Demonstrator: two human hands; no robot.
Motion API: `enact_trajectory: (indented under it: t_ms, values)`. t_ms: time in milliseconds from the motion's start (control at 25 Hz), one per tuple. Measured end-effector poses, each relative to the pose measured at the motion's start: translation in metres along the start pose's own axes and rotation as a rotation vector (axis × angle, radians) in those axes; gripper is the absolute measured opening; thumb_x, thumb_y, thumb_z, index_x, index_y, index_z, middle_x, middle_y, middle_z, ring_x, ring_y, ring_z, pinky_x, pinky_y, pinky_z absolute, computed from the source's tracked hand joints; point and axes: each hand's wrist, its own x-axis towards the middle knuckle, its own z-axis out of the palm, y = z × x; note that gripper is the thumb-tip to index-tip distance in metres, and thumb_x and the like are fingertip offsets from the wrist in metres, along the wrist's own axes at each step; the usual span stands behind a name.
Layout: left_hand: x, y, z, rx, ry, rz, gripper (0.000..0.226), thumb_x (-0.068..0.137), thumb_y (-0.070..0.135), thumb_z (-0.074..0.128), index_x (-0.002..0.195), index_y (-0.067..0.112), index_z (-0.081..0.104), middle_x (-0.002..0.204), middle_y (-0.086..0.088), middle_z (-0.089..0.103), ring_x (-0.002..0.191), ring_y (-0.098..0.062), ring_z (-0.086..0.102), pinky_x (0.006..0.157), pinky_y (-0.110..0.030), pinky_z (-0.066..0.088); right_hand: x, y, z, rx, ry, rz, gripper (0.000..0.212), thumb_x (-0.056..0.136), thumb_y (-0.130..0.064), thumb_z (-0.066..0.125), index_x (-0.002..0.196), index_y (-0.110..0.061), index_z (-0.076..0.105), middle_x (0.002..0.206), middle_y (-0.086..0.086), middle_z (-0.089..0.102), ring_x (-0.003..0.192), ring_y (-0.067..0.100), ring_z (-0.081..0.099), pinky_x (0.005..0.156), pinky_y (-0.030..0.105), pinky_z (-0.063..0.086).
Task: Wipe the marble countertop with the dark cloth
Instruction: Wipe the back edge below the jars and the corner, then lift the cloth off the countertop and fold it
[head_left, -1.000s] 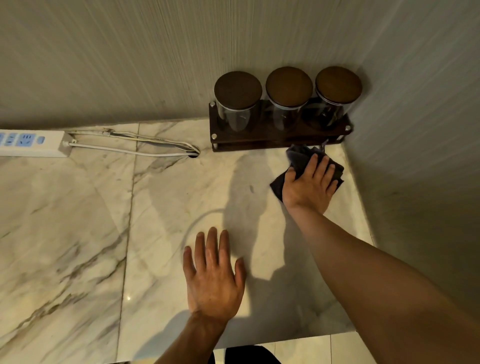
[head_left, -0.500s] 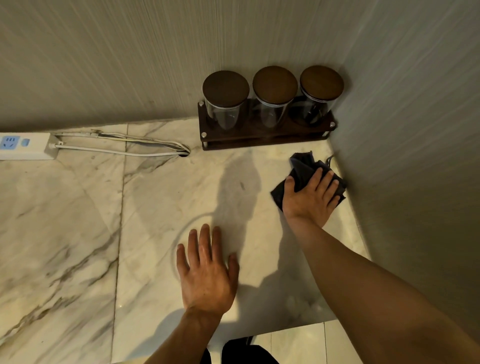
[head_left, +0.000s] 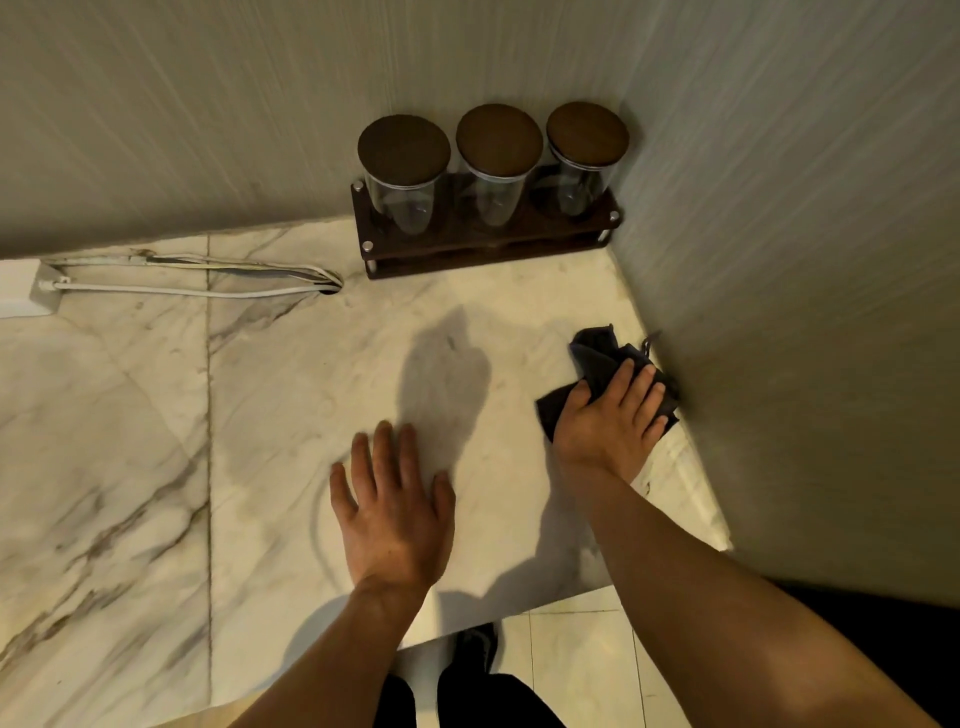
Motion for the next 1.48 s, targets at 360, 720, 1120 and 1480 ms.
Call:
enact_trajectory:
  t_ms: [360,720,1120,1480]
  values:
    - [-0.003,0.001,-0.003,0.053,-0.033,0.018,0.062,0.094,0.043,0.034,0.143,0.006,0.035,0.147,-0.019,0.04,0.137,-0.04,0.029,0.111,-0.058,0.019,-0.036,0.035,-0.005,0.041,0.019,0.053,0.061,0.1,-0.037,0.027,0.153,-0.016,0.006,0.162,0.006,0.003,0.148,0.022,-0.003,0.119,0.046,-0.001]
    - [-0.003,0.001,-0.008,-0.038,-0.108,0.004,0.066,0.094,0.049,0.021,0.149,0.013,0.017,0.159,-0.013,0.017,0.145,-0.034,0.006,0.117,-0.055,0.003,-0.071,0.077,-0.007,0.05,0.025,0.121,0.06,0.099,-0.034,0.027,0.153,-0.016,0.006,0.162,0.005,0.003,0.148,0.022,-0.003,0.119,0.045,-0.001]
    - [0.006,-0.019,-0.023,-0.187,-0.223,0.086,0.067,0.093,0.046,0.042,0.149,0.017,0.019,0.161,-0.009,0.011,0.147,-0.03,0.002,0.118,-0.049,0.001,-0.117,0.119,-0.015,0.503,0.117,0.242,0.051,0.101,-0.016,0.036,0.15,-0.014,0.024,0.16,0.006,0.016,0.147,0.025,0.011,0.116,0.042,0.017]
    - [-0.046,0.001,-0.069,-0.528,-0.15,0.193,0.051,0.094,0.03,0.051,0.14,0.012,0.041,0.145,-0.008,0.045,0.132,-0.026,0.041,0.109,-0.035,0.03,-0.174,0.162,-0.088,1.953,-0.723,0.959,0.037,0.091,-0.031,0.049,0.117,-0.012,0.067,0.12,0.014,0.063,0.113,0.033,0.059,0.097,0.047,0.049]
